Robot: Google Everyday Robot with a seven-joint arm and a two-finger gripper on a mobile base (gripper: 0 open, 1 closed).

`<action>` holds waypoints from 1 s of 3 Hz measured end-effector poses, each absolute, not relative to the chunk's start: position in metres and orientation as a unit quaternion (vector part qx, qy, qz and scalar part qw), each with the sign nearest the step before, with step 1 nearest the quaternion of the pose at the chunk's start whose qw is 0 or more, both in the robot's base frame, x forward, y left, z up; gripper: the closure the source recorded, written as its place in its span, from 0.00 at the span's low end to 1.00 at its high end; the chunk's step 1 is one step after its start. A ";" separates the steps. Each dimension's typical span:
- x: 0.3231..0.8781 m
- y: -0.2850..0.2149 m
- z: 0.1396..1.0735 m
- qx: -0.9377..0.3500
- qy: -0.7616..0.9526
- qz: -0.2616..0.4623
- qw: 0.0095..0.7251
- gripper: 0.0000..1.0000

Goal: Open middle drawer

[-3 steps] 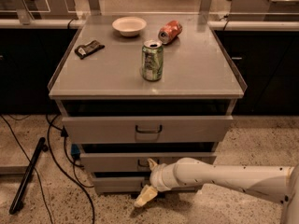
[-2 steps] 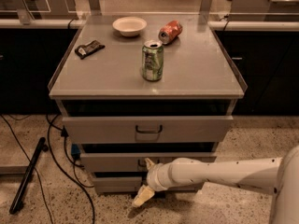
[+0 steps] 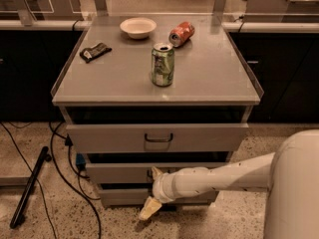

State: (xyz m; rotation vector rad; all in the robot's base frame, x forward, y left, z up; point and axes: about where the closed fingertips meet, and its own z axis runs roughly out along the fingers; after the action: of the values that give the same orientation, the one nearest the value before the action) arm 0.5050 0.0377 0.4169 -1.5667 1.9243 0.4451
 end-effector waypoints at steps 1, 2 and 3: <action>0.508 0.035 0.417 -0.590 0.731 0.158 0.304 0.07; 0.510 0.031 0.413 -0.586 0.739 0.150 0.296 0.08; 0.513 0.023 0.406 -0.581 0.751 0.137 0.282 0.16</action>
Offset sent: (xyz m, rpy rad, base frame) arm 0.0095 -0.0144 -0.0079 -0.0666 0.0081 -0.0560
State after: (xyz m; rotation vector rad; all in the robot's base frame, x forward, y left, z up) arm 0.5129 0.0229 0.4061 -1.5562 2.0114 0.3676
